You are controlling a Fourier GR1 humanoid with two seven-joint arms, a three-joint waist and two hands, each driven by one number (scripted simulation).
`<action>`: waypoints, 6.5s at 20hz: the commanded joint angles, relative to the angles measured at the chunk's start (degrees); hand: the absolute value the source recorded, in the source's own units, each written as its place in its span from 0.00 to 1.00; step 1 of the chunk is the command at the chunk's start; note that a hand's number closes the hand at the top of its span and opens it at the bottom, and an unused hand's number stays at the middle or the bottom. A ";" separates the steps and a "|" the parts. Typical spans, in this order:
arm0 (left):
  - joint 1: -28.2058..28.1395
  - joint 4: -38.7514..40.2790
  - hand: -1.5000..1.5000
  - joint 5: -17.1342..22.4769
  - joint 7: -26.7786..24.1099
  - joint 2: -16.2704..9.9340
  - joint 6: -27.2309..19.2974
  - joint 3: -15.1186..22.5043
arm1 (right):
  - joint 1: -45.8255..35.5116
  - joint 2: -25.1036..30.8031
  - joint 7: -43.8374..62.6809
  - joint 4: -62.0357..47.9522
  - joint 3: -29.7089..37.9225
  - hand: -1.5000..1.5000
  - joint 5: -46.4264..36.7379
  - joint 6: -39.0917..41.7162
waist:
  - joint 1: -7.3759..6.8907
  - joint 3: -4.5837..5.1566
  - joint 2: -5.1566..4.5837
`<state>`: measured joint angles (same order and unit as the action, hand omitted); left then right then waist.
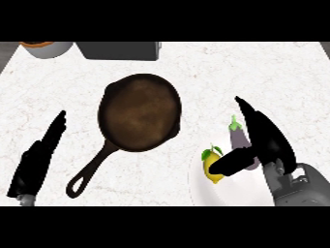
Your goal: Pick the lemon from the plate and place it in the pan
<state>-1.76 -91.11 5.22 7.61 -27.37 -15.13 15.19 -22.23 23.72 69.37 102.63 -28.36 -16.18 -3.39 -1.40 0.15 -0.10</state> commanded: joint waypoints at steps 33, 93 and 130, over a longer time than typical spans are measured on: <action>0.10 -1.70 0.50 -2.10 2.79 1.79 1.57 -2.70 | -8.25 -14.24 15.86 -26.03 -4.01 0.00 2.29 10.64 | 1.51 -0.10 0.24; 2.22 0.40 0.50 -6.64 2.64 6.77 7.93 -7.69 | -22.48 -23.63 -1.18 -18.51 0.71 1.00 -48.88 -0.41 | -0.99 -0.13 -0.42; 3.18 1.93 0.50 -10.12 0.06 9.93 8.92 -4.61 | -32.67 -23.71 -39.29 -63.85 9.97 0.00 2.68 -60.82 | -4.88 -0.23 -1.25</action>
<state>3.13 -88.89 -5.02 8.47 -17.08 -6.18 11.07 -55.37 0.22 31.88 39.58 -19.38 -15.71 -53.61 -7.18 -0.12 -1.76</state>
